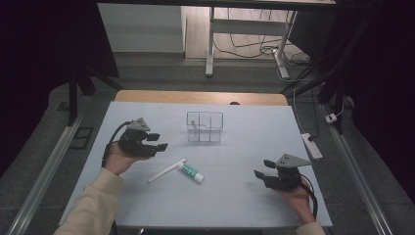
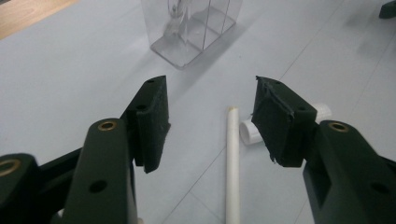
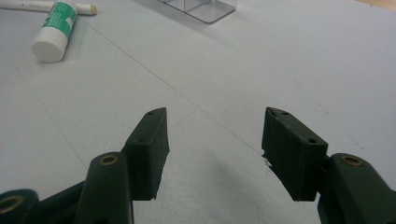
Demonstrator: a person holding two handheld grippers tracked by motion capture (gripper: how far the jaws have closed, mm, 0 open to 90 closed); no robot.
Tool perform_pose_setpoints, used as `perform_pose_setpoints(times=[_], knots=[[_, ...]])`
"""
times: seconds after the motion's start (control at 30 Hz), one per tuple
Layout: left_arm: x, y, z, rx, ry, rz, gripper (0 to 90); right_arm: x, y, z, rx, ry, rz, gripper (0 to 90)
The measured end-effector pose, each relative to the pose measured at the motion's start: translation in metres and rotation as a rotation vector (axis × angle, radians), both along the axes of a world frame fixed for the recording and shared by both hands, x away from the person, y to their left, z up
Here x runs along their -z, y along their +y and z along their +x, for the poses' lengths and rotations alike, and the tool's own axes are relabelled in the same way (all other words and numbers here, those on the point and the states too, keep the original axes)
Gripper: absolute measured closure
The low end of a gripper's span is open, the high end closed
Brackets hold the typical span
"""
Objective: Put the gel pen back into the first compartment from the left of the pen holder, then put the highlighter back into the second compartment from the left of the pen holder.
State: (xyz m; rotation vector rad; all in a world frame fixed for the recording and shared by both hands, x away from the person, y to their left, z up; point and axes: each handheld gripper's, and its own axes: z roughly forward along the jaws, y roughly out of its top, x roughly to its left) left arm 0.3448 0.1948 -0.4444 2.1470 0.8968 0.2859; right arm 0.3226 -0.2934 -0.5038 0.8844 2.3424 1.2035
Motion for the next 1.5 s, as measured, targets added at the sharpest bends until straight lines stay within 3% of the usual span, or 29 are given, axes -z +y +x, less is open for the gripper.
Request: perform_pose_setpoints(times=[0.07,0.17,0.2,0.6,1.07,1.3,1.5], knots=[[0.000,0.001,-0.001,-0.004,0.004,0.016,45.4,0.000,0.000,0.000,0.002,0.000,-0.003,40.4],[0.003,-0.002,-0.003,-0.010,-0.004,0.120,44.8,0.001,0.000,0.001,-0.001,0.001,-0.003,40.4],[0.004,-0.003,-0.004,0.001,0.002,0.126,44.6,0.001,0.000,0.001,-0.002,0.003,-0.008,40.5],[0.012,-0.003,-0.011,0.019,0.025,0.137,44.5,0.003,0.003,0.000,-0.003,0.006,-0.027,40.4],[0.028,-0.001,-0.019,0.036,0.080,0.131,43.9,0.004,0.003,0.001,-0.003,0.008,-0.030,40.4],[0.042,-0.003,-0.021,0.048,0.126,0.169,43.6,0.004,0.004,0.001,-0.007,0.013,-0.035,40.4],[0.053,-0.010,-0.021,0.070,0.161,0.231,43.5,0.005,0.005,0.001,-0.009,0.012,-0.048,40.4]])
